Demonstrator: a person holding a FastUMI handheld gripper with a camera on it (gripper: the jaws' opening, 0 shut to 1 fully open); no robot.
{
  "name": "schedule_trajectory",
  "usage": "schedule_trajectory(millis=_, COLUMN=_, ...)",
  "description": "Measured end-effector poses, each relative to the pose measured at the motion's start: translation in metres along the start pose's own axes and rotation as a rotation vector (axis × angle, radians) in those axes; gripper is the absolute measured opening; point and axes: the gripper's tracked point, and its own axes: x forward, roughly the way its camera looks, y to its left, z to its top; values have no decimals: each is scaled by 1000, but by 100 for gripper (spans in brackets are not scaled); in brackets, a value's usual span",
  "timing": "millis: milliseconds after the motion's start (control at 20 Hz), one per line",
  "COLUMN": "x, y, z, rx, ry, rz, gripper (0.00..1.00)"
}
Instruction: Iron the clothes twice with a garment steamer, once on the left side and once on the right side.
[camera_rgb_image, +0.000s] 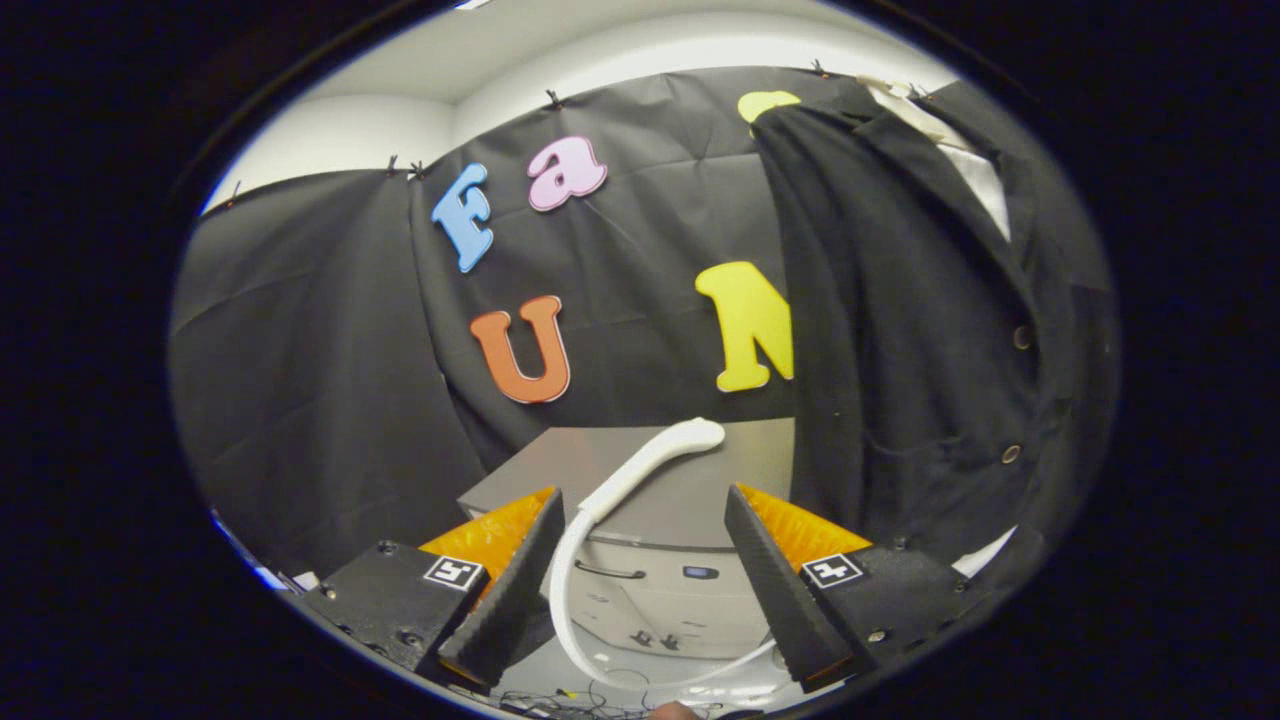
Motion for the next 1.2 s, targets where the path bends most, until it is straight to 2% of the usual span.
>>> schedule_trajectory(millis=250, x=85, y=27, z=-10, rx=24, ry=193, rz=-3, gripper=100)
schedule_trajectory(millis=700, x=218, y=23, z=-56, rx=55, ry=519, rz=-168, gripper=99)
schedule_trajectory(millis=900, x=254, y=3, z=-71, rx=89, ry=602, rz=-274, gripper=98)
schedule_trajectory(millis=1000, x=262, y=-2, z=-74, rx=98, ry=628, rz=-324, gripper=94)
schedule_trajectory(millis=1200, x=277, y=-7, z=-77, rx=106, ry=656, rz=-366, gripper=83)
